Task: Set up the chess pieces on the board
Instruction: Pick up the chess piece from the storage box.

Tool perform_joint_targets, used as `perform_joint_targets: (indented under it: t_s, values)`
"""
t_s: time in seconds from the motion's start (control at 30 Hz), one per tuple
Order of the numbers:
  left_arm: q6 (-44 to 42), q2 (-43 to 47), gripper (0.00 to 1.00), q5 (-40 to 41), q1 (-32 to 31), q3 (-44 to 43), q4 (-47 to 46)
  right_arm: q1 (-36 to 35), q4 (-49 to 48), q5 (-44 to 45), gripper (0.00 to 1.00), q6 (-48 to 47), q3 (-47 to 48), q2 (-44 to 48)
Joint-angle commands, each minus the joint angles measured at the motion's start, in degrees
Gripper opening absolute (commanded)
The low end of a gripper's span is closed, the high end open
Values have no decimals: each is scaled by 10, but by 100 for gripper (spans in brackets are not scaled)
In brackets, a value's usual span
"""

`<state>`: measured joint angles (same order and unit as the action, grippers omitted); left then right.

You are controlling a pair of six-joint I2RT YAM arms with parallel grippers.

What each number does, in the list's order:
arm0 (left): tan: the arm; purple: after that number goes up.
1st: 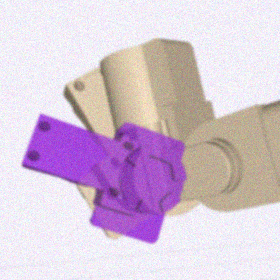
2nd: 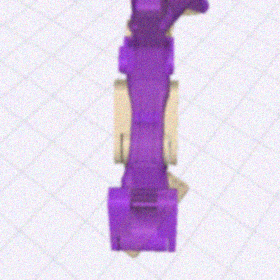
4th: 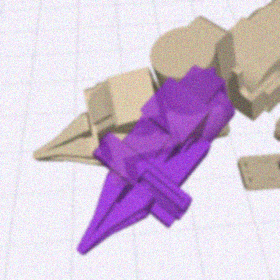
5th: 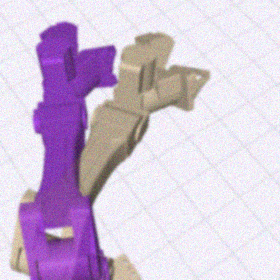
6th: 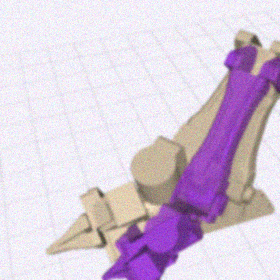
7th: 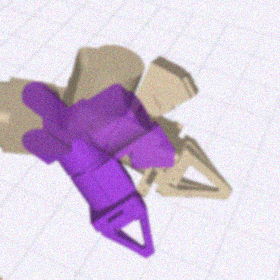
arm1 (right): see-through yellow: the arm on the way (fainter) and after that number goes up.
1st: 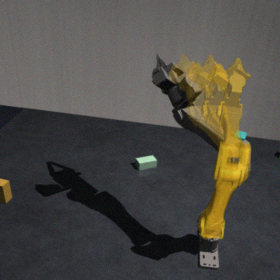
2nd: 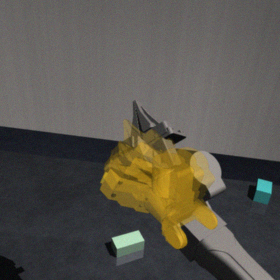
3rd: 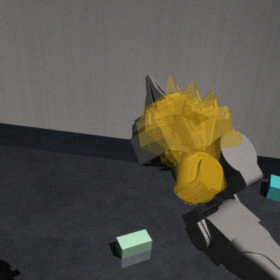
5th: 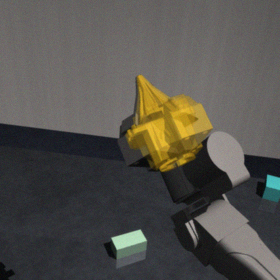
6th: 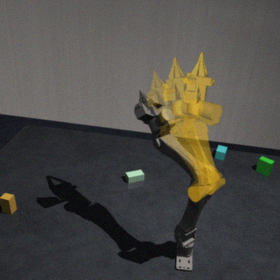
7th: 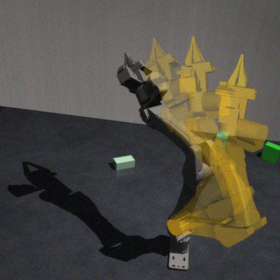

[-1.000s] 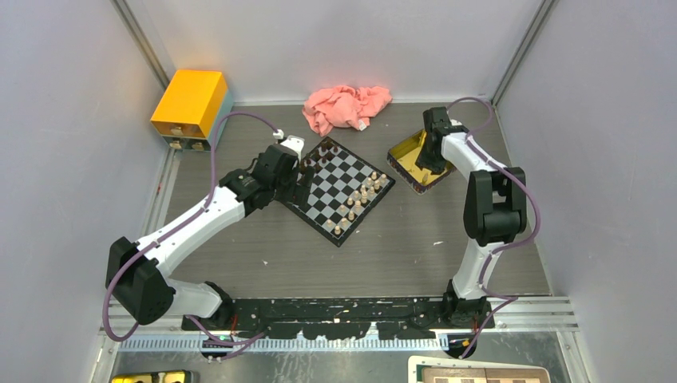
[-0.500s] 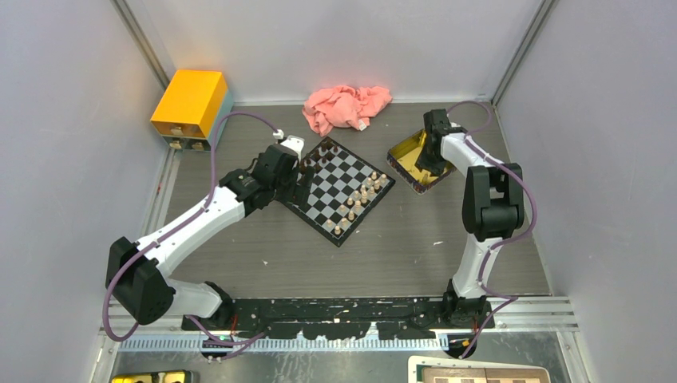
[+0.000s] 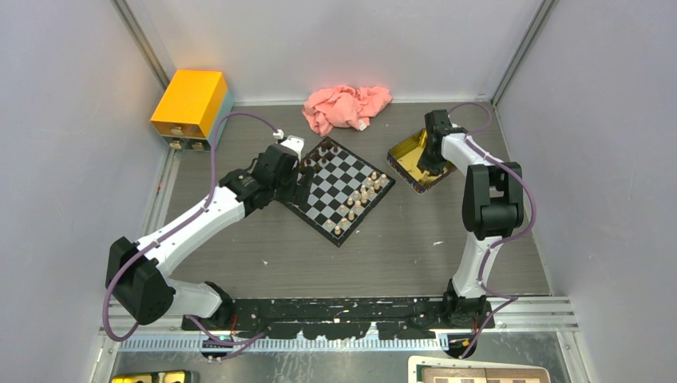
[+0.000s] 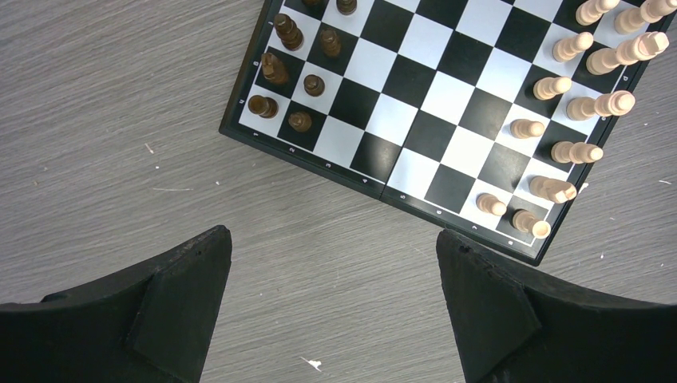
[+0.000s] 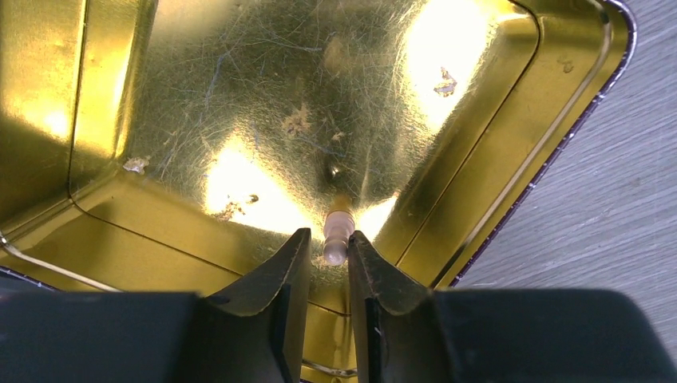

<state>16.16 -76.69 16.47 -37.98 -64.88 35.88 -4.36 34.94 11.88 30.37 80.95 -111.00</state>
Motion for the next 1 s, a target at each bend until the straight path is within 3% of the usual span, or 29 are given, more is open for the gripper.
perform_joint_targets:
  t_s: [0.0,0.4,0.83,0.97]
  values:
    - [8,8,100,4,1,-1,-10,3,-14,-2,29,9,-3,6]
    - [14,13,100,-1,1,4,-10,3,-10,-9,28,10,-14,15]
    - [13,16,100,1,1,5,-8,3,-6,1,1,5,-1,25]
    - [11,16,100,4,1,1,-6,3,-1,0,1,3,16,38]
